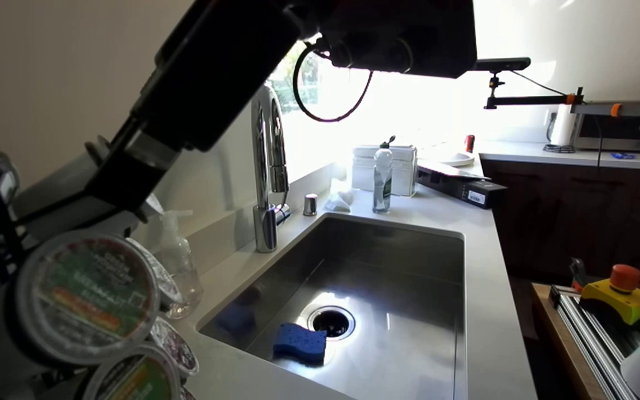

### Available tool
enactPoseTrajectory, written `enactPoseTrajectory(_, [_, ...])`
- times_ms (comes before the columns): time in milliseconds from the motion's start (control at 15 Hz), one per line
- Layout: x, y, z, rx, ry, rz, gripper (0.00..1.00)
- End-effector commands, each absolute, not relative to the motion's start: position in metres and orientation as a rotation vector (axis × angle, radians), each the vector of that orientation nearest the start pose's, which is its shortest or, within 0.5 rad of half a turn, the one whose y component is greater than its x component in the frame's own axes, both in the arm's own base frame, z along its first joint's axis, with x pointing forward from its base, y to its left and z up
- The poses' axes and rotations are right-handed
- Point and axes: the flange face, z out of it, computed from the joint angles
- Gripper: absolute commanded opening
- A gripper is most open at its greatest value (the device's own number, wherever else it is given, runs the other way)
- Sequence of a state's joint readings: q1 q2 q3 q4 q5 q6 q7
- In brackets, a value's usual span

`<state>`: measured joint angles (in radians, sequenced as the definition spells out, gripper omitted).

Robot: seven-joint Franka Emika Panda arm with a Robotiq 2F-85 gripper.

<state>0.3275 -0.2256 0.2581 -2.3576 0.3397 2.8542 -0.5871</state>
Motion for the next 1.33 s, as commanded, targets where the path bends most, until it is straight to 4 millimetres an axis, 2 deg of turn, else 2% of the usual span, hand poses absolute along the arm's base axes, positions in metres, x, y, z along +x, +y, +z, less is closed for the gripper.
enactPoseTrajectory(0, [0.4297,0.2718,0.5038,-2.521,-1.226,-1.053,0.42])
enactPoseTrajectory(267, [0.4295,0.2699,0.5067,-2.520,-1.222,-1.064,0.14])
enactPoseTrajectory(333, [0.4294,0.2697,0.5076,-2.521,-1.222,-1.065,0.03])
enactPoseTrajectory(400, [0.4294,0.2689,0.5082,-2.521,-1.220,-1.069,0.00])
enactPoseTrajectory(533, [0.4296,0.2676,0.5090,-2.522,-1.217,-1.072,0.00])
enactPoseTrajectory(600, [0.4299,0.2670,0.5091,-2.523,-1.216,-1.071,0.15])
enactPoseTrajectory(667, [0.4300,0.2664,0.5085,-2.525,-1.215,-1.070,0.14])
enactPoseTrajectory(733, [0.4297,0.2667,0.5090,-2.523,-1.217,-1.071,0.17])
enactPoseTrajectory(800, [0.4294,0.2671,0.5093,-2.523,-1.217,-1.071,0.12])
enactPoseTrajectory(867, [0.4292,0.2675,0.5094,-2.522,-1.218,-1.072,0.03])
enactPoseTrajectory(1267, [0.4292,0.2672,0.5107,-2.523,-1.220,-1.078,0.00])
